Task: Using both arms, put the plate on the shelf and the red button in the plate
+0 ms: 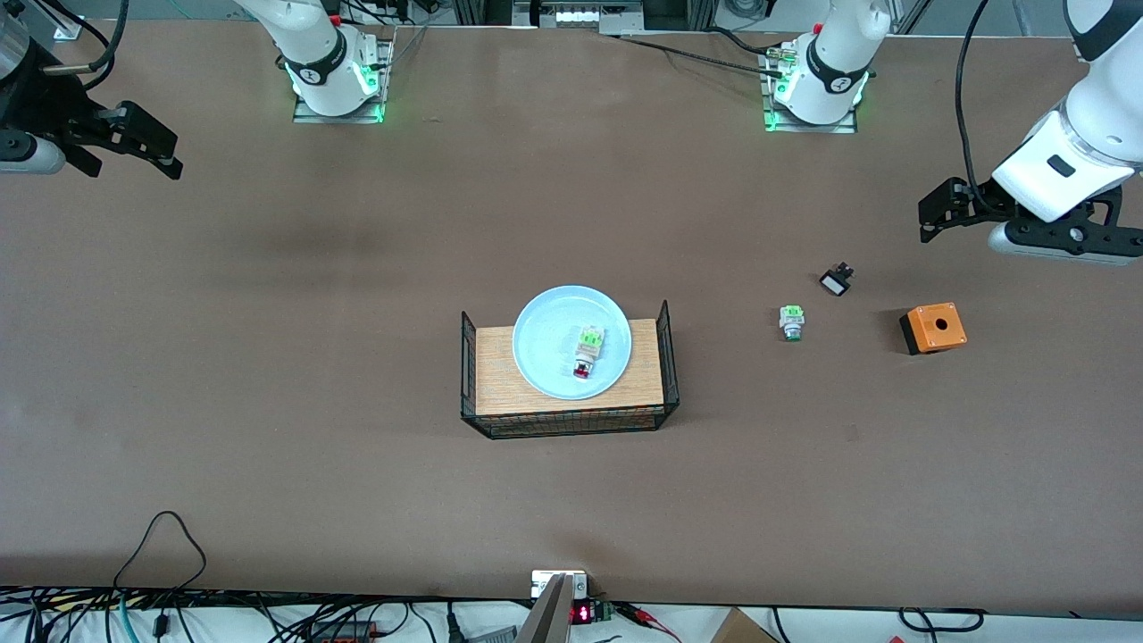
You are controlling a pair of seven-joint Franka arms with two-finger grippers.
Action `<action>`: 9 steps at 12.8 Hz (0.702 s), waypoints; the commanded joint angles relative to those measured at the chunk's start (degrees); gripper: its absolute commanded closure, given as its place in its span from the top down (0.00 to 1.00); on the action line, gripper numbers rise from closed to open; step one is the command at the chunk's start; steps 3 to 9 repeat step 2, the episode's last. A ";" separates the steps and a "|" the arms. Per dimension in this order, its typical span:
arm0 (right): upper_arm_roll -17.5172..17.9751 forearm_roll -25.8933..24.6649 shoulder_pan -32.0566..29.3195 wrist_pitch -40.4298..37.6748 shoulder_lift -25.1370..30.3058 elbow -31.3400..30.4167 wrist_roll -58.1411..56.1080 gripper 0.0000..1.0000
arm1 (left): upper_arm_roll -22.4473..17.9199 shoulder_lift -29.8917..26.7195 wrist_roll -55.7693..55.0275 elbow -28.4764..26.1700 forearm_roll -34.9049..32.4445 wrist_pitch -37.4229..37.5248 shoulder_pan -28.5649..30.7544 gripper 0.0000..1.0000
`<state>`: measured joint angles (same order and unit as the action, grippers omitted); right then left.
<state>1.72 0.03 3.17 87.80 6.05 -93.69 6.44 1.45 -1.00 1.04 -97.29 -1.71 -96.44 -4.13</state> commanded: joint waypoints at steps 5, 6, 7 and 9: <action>0.04 -1.26 0.26 -0.43 -0.77 1.49 -0.37 1.00 | -0.22 0.13 0.46 1.05 0.12 1.25 -0.44 1.00; 0.04 -1.26 0.26 -0.43 -0.77 1.49 -0.37 1.00 | -0.22 0.13 0.46 1.05 0.12 1.25 -0.44 1.00; 0.04 -1.26 0.26 -0.43 -0.77 1.49 -0.37 1.00 | -0.22 0.13 0.46 1.05 0.12 1.25 -0.44 1.00; 0.04 -1.26 0.26 -0.43 -0.77 1.49 -0.37 1.00 | -0.22 0.13 0.46 1.05 0.12 1.25 -0.44 1.00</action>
